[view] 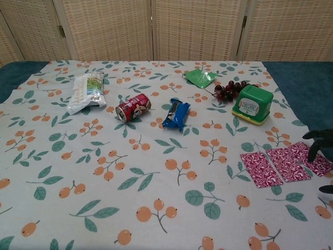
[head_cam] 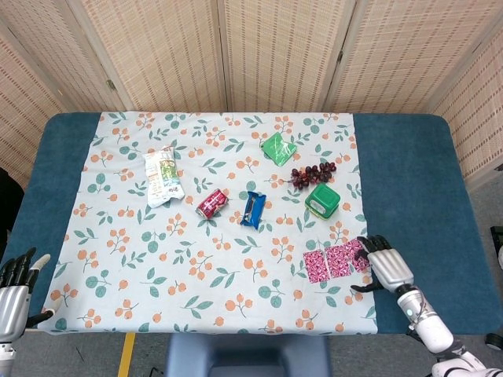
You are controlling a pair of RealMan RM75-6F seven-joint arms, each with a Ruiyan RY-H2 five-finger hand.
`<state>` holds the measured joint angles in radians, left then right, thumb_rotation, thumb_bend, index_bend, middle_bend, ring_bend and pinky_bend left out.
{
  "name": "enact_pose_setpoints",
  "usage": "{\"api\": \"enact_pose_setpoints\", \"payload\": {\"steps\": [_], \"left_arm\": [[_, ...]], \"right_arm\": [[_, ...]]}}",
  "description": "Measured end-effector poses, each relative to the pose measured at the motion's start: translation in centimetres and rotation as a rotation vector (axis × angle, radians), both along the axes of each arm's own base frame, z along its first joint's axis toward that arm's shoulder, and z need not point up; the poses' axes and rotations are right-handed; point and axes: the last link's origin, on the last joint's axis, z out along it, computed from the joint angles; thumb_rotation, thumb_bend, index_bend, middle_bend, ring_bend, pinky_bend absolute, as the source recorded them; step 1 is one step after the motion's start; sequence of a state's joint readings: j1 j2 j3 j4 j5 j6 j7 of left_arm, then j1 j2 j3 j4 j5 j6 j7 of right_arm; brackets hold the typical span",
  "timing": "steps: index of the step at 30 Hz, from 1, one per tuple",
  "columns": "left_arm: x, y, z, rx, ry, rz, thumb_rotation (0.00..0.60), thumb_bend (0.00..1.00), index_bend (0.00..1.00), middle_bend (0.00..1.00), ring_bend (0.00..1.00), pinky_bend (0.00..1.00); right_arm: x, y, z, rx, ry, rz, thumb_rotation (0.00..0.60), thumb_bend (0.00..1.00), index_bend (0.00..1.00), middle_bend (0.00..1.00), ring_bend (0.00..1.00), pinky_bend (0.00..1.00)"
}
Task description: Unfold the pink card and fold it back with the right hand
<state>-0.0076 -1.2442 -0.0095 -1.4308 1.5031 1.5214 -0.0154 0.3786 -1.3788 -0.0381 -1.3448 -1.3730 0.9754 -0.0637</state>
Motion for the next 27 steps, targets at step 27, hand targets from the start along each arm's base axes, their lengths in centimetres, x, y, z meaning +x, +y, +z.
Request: {"api": "enact_pose_setpoints", "payload": {"steps": [27], "left_arm": [[-0.2, -0.3, 0.1, 0.003, 0.003, 0.011, 0.6, 0.28, 0.17, 0.02, 0.06, 0.0]], "right_arm": [[1.0, -1.8, -1.2, 0.012, -0.015, 0.019, 0.359, 0.11, 0.33, 0.1, 0.0, 0.0]]}}
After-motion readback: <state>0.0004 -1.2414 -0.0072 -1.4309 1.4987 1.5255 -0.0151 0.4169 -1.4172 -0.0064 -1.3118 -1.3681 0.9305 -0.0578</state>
